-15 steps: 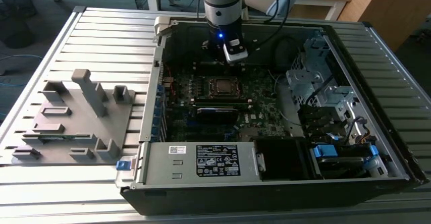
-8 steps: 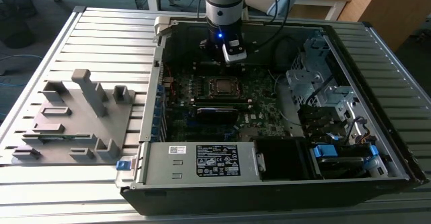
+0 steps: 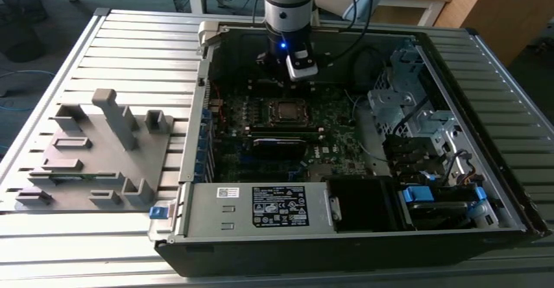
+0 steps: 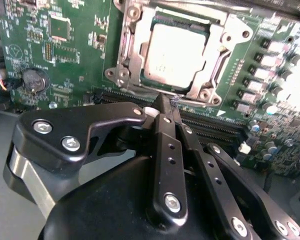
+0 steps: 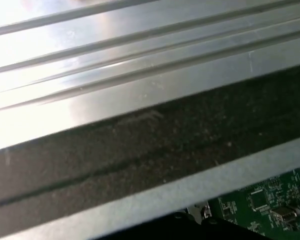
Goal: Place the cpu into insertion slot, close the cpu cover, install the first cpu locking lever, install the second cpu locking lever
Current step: 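Install the first cpu locking lever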
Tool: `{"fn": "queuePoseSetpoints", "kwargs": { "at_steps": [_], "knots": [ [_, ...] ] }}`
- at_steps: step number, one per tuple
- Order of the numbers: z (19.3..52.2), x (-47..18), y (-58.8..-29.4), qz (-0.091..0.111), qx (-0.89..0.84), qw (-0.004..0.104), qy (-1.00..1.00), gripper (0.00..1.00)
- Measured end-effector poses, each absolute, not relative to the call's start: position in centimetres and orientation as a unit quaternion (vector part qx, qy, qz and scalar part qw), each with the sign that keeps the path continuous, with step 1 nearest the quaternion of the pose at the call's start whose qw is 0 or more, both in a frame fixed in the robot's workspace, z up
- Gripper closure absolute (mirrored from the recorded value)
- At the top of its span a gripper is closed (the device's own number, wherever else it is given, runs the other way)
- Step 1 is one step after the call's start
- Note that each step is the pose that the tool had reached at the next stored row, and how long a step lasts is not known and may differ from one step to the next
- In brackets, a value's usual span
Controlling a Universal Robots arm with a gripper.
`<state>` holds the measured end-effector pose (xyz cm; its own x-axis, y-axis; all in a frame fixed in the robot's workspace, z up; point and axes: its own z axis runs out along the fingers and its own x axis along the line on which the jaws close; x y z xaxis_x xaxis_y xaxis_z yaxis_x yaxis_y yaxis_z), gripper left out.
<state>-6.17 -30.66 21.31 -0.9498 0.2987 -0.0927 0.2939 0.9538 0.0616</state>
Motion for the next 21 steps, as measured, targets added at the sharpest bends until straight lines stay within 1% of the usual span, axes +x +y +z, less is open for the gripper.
{"fn": "queuePoseSetpoints", "kwargs": {
  "at_steps": [2, 7, 13, 21],
  "knots": [
    [21.31, -6.17, -30.67, 0.020, 0.149, 0.051, 0.987, 0.90],
    [21.31, -6.17, -30.66, 0.019, 0.147, 0.051, 0.988, 0.90],
    [21.27, -6.17, -30.66, 0.022, 0.102, 0.050, 0.993, 0.90],
    [21.26, -6.17, -31.07, 0.007, 0.086, 0.051, 0.995, 0.90]
  ]
}}
